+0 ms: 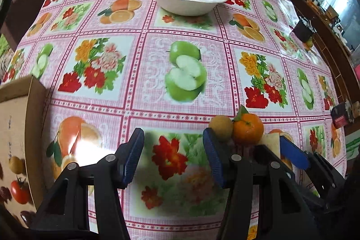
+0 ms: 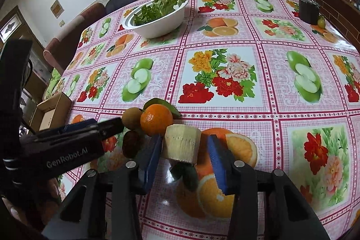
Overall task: Organize fruits
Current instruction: 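Grasp the pale yellow banana chunk with the right tool, then grasp the tan round kiwi with the left tool while the right tool holds the banana chunk, then carry the kiwi and banana chunk over the cardboard tray with both tools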
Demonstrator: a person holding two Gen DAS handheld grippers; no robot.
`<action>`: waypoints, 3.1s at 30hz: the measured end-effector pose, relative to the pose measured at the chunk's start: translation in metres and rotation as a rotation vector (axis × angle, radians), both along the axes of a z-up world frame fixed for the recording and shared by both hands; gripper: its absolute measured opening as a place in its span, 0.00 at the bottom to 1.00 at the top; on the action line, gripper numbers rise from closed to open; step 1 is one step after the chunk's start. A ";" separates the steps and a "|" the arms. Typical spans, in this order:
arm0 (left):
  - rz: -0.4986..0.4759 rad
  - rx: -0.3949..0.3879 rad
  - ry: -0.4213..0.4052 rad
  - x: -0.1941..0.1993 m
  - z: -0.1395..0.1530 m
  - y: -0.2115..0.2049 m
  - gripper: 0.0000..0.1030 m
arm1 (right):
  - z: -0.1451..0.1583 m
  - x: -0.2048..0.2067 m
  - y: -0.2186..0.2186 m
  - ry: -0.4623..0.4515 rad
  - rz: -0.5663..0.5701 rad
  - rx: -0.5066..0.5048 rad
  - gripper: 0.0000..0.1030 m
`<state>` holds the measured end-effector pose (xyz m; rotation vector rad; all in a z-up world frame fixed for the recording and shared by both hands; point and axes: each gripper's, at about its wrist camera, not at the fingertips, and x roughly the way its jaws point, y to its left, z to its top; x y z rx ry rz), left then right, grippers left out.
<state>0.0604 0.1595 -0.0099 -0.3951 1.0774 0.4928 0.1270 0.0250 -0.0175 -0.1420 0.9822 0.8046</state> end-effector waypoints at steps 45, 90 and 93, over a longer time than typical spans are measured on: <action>-0.104 -0.165 -0.047 0.100 0.000 -0.026 0.52 | 0.016 -0.014 -0.057 0.035 -0.035 0.081 0.35; 0.178 0.168 -0.117 -0.129 0.067 0.004 0.22 | 0.066 -0.076 -0.024 -0.046 0.057 0.130 0.35; 0.203 0.208 -0.122 -0.143 0.073 0.007 0.23 | 0.071 -0.086 -0.015 -0.060 0.083 0.132 0.35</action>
